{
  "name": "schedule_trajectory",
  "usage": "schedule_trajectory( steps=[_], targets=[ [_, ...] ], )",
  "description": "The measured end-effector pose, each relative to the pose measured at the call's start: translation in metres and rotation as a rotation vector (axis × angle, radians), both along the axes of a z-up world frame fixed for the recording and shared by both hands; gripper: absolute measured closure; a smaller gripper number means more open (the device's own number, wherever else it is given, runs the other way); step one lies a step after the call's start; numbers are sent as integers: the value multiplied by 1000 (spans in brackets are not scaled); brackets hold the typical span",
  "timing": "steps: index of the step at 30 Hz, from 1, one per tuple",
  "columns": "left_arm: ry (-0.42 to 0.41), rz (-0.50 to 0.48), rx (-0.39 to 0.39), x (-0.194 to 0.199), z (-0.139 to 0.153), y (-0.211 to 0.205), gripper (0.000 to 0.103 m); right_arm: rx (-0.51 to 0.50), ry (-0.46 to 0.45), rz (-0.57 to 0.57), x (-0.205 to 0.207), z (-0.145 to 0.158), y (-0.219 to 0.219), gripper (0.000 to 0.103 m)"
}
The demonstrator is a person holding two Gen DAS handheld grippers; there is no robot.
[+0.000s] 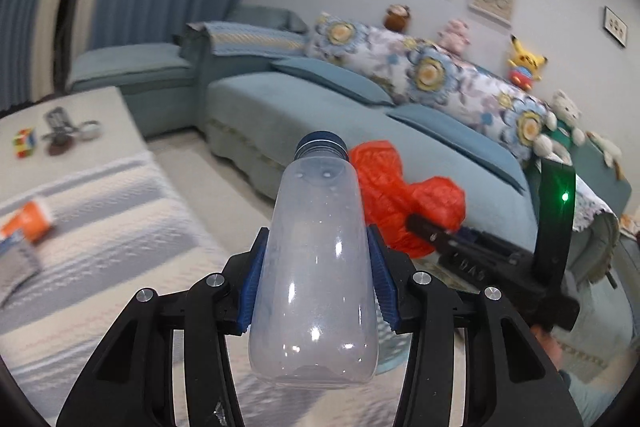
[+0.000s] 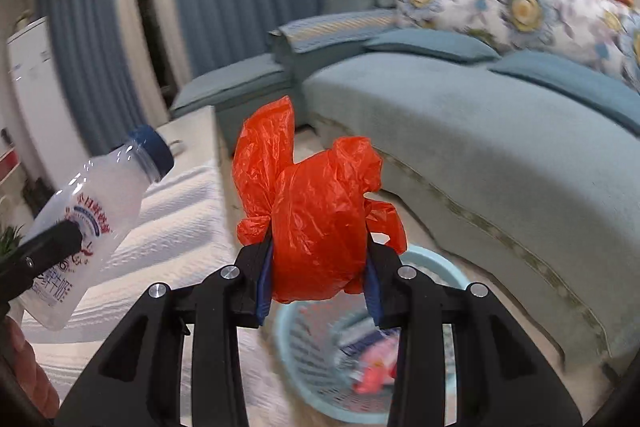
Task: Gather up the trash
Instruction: 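Carry both items over the light blue basket and open both tools to drop them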
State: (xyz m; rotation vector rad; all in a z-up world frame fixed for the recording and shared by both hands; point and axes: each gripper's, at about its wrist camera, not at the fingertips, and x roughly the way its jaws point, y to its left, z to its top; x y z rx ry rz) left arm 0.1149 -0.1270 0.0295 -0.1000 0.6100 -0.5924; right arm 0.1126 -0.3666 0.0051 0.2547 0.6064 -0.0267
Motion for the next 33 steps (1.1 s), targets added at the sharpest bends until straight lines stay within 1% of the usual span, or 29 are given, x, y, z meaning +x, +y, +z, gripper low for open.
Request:
schedule_trajectory(
  steps=[1, 2, 4, 6, 8, 11, 14, 17, 19, 20, 22, 23, 25, 30, 33],
  targets=[
    [20, -18, 0, 3, -6, -12, 58, 1, 19, -18, -1, -7, -9, 70],
    [77, -48, -19, 12, -19, -27, 58, 1, 54, -40, -1, -19, -21, 70],
    [180, -86, -77, 26, -42, -40, 58, 13, 111, -58, -2, -42, -37, 70],
    [243, -83, -89, 38, -66, -49, 58, 22, 161, -71, -3, -62, -46, 70],
    [307, -83, -79, 46, -92, -59, 58, 33, 216, -79, -1, -84, -55, 70],
    [341, -81, -29, 47, -117, -68, 58, 63, 281, -84, 0, -113, -61, 69],
    [369, -79, -15, 52, -134, -70, 58, 86, 327, -89, 1, -134, -58, 69],
    [391, -73, -21, 57, -141, -73, 58, 89, 350, -90, 2, -142, -55, 66],
    [389, -74, -14, 57, -141, -75, 58, 92, 352, -95, 1, -144, -54, 65],
    [380, -73, -15, 56, -139, -73, 51, 97, 353, -95, 2, -144, -55, 64],
    [369, -77, -35, 55, -132, -71, 42, 106, 357, -98, 3, -143, -56, 61],
    [357, -72, -39, 54, -129, -68, 41, 109, 354, -101, 4, -141, -57, 56],
    [345, -74, -42, 53, -123, -66, 41, 110, 342, -108, 2, -136, -58, 53],
    [327, -83, -60, 49, -110, -59, 41, 93, 330, -108, 1, -120, -54, 52],
    [306, -84, -84, 46, -95, -52, 41, 76, 293, -91, 1, -98, -44, 52]
  ],
)
